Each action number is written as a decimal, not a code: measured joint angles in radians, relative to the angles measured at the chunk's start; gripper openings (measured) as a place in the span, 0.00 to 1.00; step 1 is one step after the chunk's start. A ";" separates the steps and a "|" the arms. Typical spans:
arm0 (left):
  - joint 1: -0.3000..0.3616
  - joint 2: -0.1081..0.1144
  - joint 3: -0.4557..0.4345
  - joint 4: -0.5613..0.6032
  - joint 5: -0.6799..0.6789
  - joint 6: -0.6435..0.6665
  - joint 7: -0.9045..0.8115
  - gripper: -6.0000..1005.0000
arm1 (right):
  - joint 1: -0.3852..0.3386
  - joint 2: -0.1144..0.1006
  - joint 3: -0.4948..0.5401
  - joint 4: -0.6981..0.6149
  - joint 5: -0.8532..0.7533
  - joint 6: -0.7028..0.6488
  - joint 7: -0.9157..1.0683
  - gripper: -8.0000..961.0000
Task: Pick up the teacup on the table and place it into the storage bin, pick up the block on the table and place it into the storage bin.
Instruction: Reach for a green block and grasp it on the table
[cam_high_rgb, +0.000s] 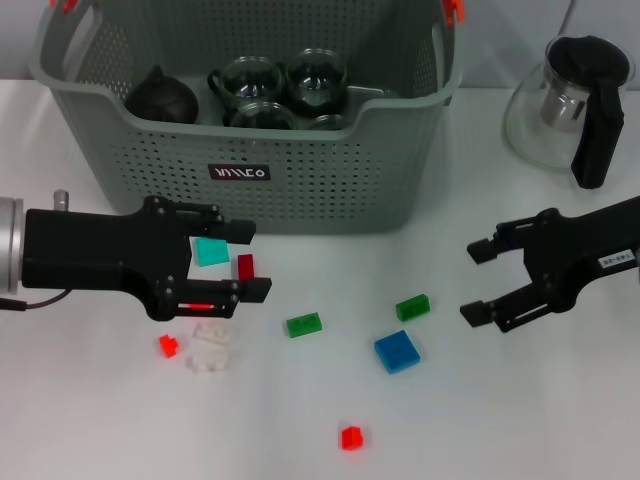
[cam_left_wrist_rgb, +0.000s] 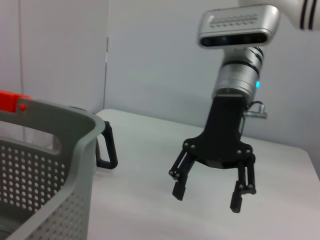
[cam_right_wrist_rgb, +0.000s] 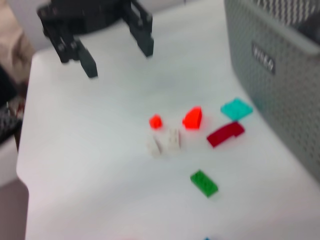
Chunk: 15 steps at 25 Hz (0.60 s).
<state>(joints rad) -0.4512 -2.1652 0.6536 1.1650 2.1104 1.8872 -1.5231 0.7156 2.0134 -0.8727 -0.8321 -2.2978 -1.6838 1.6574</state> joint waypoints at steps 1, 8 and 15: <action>0.000 0.000 0.000 0.000 0.003 0.001 0.006 0.66 | 0.015 0.004 -0.008 -0.006 -0.031 0.001 0.019 0.98; 0.005 -0.001 -0.002 -0.027 0.023 0.002 0.035 0.66 | 0.124 0.045 -0.054 -0.025 -0.226 0.029 0.095 0.98; 0.006 -0.001 -0.018 -0.059 0.027 -0.008 0.052 0.66 | 0.198 0.075 -0.125 -0.026 -0.351 0.084 0.128 0.98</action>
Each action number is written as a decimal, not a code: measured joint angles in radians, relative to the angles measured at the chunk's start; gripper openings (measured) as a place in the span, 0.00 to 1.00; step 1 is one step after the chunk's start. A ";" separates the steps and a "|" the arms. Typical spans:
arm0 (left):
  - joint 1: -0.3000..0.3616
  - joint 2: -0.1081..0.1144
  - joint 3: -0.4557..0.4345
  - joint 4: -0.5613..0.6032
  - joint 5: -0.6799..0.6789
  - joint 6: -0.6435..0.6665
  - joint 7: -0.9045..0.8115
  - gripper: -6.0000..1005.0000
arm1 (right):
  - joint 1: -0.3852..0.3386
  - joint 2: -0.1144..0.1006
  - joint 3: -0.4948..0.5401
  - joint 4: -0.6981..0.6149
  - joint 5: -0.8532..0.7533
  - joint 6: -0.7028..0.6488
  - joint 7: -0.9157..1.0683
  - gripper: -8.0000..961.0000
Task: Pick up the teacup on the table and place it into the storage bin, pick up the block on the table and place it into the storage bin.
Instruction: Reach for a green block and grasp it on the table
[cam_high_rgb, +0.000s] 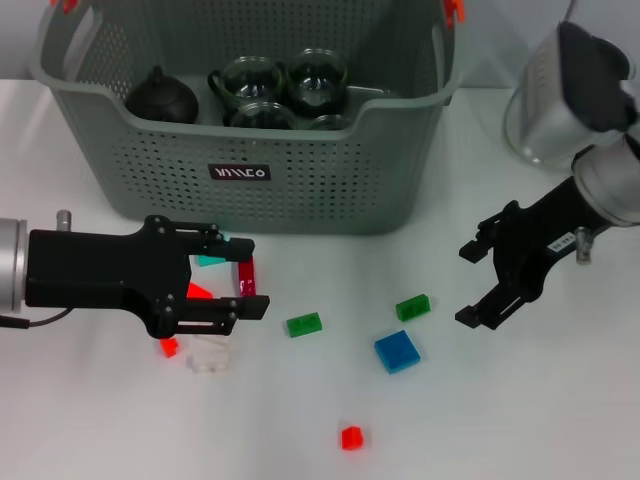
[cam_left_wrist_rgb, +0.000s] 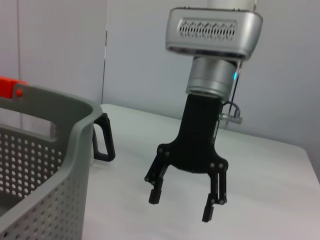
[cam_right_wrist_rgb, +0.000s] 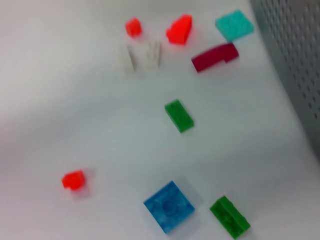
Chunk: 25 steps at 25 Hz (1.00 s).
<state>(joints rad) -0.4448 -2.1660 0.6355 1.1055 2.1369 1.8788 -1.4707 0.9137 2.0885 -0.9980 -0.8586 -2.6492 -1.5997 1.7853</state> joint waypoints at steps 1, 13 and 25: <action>0.000 0.000 -0.001 -0.003 -0.002 -0.002 0.002 0.66 | 0.007 0.003 -0.014 0.000 -0.012 0.010 0.003 0.98; -0.005 0.000 -0.005 -0.043 -0.011 -0.028 0.003 0.65 | 0.046 0.017 -0.252 0.073 0.004 0.174 0.057 0.98; -0.001 0.002 -0.019 -0.046 -0.012 -0.031 0.016 0.65 | 0.054 0.019 -0.355 0.142 0.104 0.275 0.082 0.98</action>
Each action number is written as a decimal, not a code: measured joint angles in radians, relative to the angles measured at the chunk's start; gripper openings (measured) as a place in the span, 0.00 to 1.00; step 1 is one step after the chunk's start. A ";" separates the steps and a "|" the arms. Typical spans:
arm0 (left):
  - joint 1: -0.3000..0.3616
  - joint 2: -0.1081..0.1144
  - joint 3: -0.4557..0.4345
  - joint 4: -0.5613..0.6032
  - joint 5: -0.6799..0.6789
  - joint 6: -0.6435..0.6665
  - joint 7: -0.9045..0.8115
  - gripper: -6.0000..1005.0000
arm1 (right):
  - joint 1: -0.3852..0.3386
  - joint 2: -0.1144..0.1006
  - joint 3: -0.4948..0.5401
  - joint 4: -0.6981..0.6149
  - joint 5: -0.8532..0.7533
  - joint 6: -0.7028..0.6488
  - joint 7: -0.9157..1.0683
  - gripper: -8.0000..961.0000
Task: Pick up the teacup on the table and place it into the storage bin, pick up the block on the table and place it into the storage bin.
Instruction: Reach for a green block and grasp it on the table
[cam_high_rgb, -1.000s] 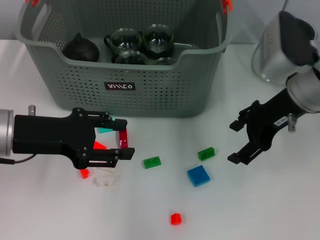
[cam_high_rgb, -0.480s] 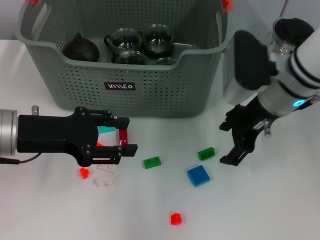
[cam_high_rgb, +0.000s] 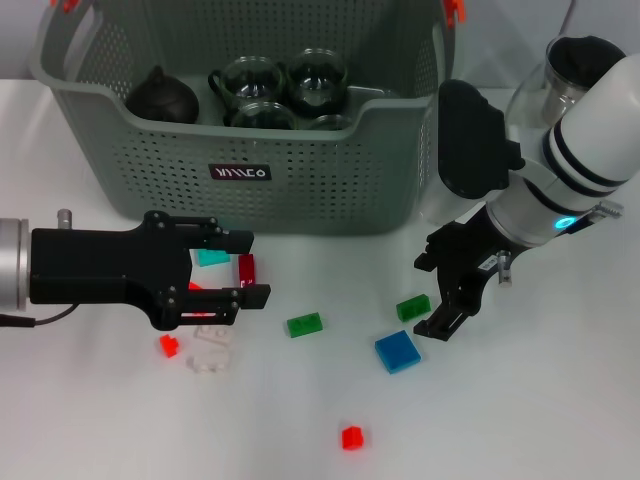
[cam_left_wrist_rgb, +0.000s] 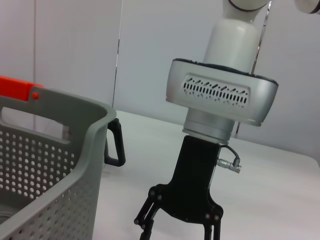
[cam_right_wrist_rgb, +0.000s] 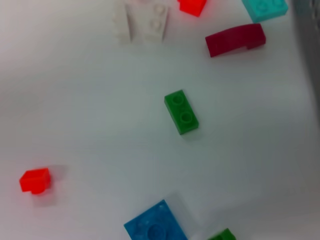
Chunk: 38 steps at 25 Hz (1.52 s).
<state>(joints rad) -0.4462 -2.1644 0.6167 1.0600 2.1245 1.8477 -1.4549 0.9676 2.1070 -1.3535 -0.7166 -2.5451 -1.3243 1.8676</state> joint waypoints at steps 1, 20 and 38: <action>0.001 0.000 -0.001 0.000 0.000 0.000 0.001 0.65 | 0.001 0.000 -0.005 0.009 0.003 0.008 0.000 0.98; 0.009 -0.005 -0.003 -0.007 -0.002 0.003 0.002 0.65 | -0.006 0.000 -0.056 0.034 0.022 0.054 0.005 0.98; 0.011 -0.001 -0.034 -0.028 -0.003 0.008 0.037 0.65 | 0.002 0.003 -0.072 0.082 0.051 0.114 0.005 0.80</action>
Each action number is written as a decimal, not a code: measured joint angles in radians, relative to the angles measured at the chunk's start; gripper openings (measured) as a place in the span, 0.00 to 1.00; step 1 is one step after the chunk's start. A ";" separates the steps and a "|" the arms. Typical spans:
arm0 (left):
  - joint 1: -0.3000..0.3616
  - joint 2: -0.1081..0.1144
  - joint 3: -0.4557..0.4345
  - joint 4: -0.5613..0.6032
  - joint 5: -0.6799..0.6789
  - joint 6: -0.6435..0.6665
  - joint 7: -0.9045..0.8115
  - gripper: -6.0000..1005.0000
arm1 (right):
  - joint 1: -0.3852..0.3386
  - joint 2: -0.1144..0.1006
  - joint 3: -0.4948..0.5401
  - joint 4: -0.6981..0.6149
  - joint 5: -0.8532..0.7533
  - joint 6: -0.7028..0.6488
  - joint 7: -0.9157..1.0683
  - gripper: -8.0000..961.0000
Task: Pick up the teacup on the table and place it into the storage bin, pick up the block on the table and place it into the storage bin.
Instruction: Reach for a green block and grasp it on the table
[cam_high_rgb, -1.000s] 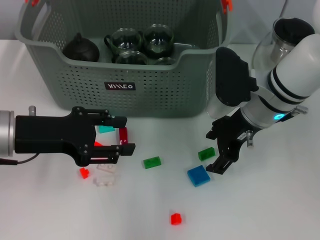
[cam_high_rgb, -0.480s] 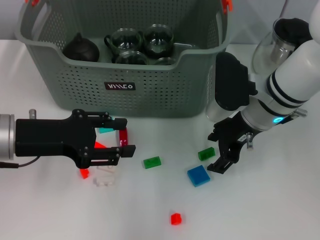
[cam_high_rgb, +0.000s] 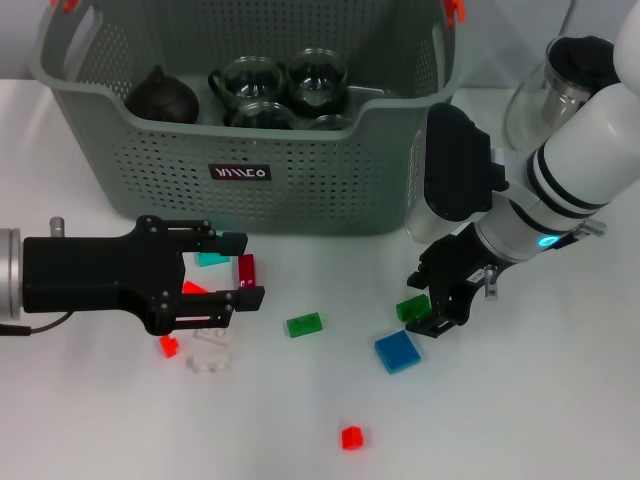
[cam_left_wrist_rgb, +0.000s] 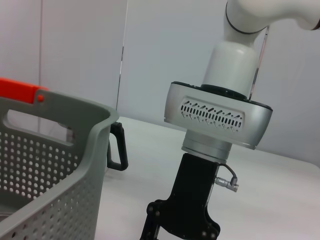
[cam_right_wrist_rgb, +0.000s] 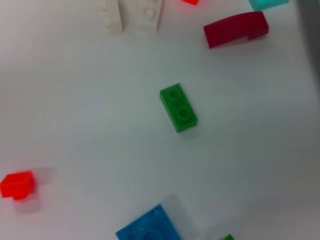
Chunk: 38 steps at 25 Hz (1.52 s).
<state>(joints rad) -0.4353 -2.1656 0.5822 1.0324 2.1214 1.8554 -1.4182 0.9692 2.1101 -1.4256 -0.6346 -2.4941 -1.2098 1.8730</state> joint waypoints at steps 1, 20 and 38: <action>0.000 0.000 -0.002 0.000 0.000 0.001 0.003 0.65 | -0.001 0.000 -0.001 0.001 0.000 0.005 0.000 0.77; 0.003 0.000 -0.021 -0.014 0.000 0.002 0.019 0.65 | 0.002 -0.002 -0.018 0.025 0.038 0.015 -0.004 0.56; 0.007 0.000 -0.027 -0.019 0.000 0.004 0.021 0.65 | -0.001 -0.004 -0.029 0.026 0.036 0.007 0.014 0.33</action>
<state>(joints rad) -0.4284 -2.1655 0.5552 1.0138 2.1214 1.8590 -1.3974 0.9680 2.1061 -1.4542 -0.6089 -2.4584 -1.2030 1.8870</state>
